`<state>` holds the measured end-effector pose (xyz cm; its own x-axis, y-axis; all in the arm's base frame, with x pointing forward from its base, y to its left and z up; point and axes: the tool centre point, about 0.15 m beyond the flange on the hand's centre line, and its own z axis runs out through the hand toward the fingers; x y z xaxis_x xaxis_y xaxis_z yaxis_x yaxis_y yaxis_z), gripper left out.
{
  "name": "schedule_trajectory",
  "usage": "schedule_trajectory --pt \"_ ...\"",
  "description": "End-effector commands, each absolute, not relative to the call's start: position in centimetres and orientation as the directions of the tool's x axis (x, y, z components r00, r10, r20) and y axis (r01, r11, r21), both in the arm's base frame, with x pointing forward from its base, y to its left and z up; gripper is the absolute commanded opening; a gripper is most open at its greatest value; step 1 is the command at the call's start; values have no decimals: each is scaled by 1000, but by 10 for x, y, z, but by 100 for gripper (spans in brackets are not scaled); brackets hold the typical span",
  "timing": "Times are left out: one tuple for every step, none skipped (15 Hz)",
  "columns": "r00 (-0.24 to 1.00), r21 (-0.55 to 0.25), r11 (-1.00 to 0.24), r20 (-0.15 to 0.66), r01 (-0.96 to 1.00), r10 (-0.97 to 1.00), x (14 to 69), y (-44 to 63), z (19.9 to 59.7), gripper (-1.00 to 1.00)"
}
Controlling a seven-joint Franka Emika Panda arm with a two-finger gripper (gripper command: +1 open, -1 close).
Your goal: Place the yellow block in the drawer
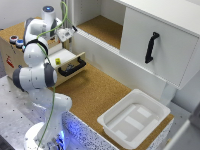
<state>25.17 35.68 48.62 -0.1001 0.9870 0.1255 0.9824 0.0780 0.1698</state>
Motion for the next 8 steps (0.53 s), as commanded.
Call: schedule_trajectory --pt "-59 -59 59 9 996 998 206 404 512 100" --pt "-73 -83 73 2 994 997 192 413 515 100" --pt "-64 -82 63 -4 995 998 180 421 519 100" --pt "-41 -76 40 -7 996 999 168 428 522 100" --pt "-1 -64 1 -5 998 1000 159 433 522 100" --pt "22 -56 -22 -2 998 1000 150 439 520 100" --pt "34 -49 -34 -10 998 999 142 443 517 100" --pt "55 -50 -55 -1 997 998 137 444 513 100"
